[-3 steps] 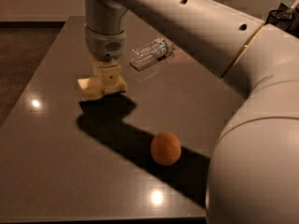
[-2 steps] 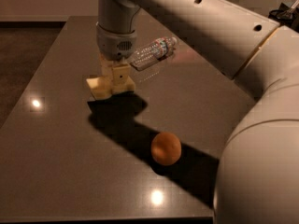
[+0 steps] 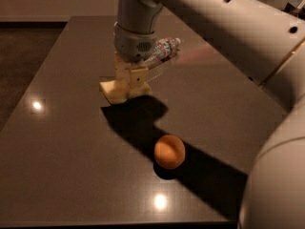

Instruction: Move sponge near orange

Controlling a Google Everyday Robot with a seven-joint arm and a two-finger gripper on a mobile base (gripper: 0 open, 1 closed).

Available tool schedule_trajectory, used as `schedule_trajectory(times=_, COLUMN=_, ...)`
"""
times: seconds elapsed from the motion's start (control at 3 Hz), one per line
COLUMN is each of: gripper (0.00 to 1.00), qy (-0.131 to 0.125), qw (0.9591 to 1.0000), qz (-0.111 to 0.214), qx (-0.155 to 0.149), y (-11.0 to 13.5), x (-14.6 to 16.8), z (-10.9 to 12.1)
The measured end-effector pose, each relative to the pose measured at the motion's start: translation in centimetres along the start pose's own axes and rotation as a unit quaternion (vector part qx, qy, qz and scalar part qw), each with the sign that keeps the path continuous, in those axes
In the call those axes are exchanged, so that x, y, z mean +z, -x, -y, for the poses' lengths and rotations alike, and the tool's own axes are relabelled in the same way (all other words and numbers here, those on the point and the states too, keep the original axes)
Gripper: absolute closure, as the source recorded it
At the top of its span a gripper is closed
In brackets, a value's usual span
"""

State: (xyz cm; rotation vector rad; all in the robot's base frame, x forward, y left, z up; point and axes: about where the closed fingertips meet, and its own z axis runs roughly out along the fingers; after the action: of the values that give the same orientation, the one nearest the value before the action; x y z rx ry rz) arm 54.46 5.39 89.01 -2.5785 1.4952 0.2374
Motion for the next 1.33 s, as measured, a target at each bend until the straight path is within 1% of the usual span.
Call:
schedule_trajectory(times=0.33, gripper=1.00, qy=-0.002, qw=1.0000, qz=0.005, qx=-0.007, y=-1.3, x=-0.7, z=-1.8)
schedule_trajectory(times=0.67, gripper=1.00, qy=-0.003, qw=0.9999, qz=0.011, qx=-0.008, y=-2.6, x=-1.4, z=-3.4)
schedule_trajectory(times=1.0, gripper=0.85, qy=-0.003, qw=0.9998, qz=0.015, qx=-0.009, y=-3.4, x=-1.9, z=-4.7)
schedule_trajectory(times=1.33, gripper=0.62, qy=0.000, qw=0.9998, qz=0.016, qx=-0.010, y=-4.1, x=-2.7, z=-6.4)
